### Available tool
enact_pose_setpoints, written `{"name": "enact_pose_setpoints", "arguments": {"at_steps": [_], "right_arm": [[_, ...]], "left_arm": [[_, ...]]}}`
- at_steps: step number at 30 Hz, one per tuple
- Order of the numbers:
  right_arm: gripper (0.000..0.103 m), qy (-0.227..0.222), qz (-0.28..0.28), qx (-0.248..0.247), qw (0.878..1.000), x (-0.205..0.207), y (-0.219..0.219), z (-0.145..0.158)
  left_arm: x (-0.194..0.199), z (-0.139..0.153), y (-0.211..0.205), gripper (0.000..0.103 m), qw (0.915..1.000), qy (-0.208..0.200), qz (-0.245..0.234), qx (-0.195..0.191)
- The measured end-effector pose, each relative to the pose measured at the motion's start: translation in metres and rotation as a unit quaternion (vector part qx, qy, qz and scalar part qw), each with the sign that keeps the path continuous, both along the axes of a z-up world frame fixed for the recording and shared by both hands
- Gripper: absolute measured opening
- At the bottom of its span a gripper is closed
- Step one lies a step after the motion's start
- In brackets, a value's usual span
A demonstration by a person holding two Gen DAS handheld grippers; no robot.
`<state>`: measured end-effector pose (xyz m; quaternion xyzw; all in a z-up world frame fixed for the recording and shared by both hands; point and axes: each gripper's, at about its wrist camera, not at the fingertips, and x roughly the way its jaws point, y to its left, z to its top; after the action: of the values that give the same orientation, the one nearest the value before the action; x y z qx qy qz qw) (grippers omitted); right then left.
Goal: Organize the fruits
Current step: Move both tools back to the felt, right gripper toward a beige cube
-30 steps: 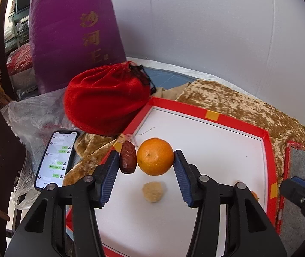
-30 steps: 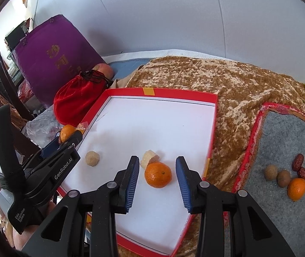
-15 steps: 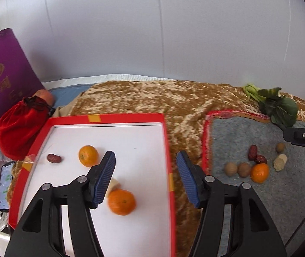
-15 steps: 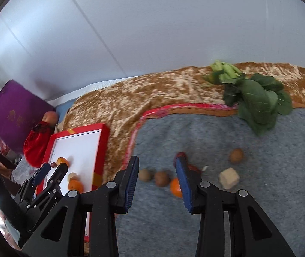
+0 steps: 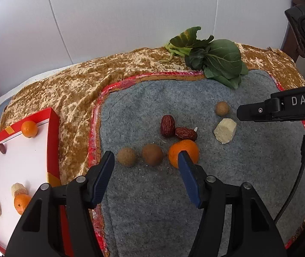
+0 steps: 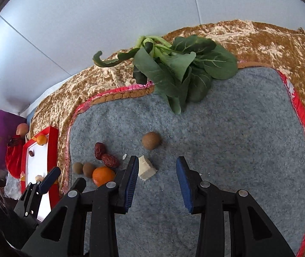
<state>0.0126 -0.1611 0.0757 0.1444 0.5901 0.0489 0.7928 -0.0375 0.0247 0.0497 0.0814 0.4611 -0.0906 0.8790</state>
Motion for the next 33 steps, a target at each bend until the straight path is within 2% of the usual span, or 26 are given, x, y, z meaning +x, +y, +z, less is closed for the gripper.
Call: {"name": "enact_pose_setpoints", "arguments": {"at_steps": [8,13,25,28,33], "right_arm": [[0.039,0.023,0.024,0.010,0.999,0.005,0.016,-0.010],[0.039,0.038,0.017,0.025,0.999,0.006,0.019,-0.016],[0.039,0.037,0.020,0.004,0.999,0.009,0.029,-0.020],[0.040,0.033,0.023,-0.018,0.999,0.012,0.031,-0.023],[0.040,0.031,0.027,-0.020,0.999,0.016,0.031,-0.029]], "left_arm": [[0.002,-0.005,0.018,0.061,0.9996,0.021,0.015,-0.013],[-0.002,-0.004,0.031,0.061,0.9992,0.027,0.020,-0.024],[-0.006,-0.003,0.009,0.061,0.9980,0.038,-0.036,-0.035],[-0.006,-0.005,-0.001,0.061,0.9975,0.039,-0.051,-0.030],[-0.002,-0.009,-0.011,0.061,0.9970,0.036,-0.065,-0.023]]}}
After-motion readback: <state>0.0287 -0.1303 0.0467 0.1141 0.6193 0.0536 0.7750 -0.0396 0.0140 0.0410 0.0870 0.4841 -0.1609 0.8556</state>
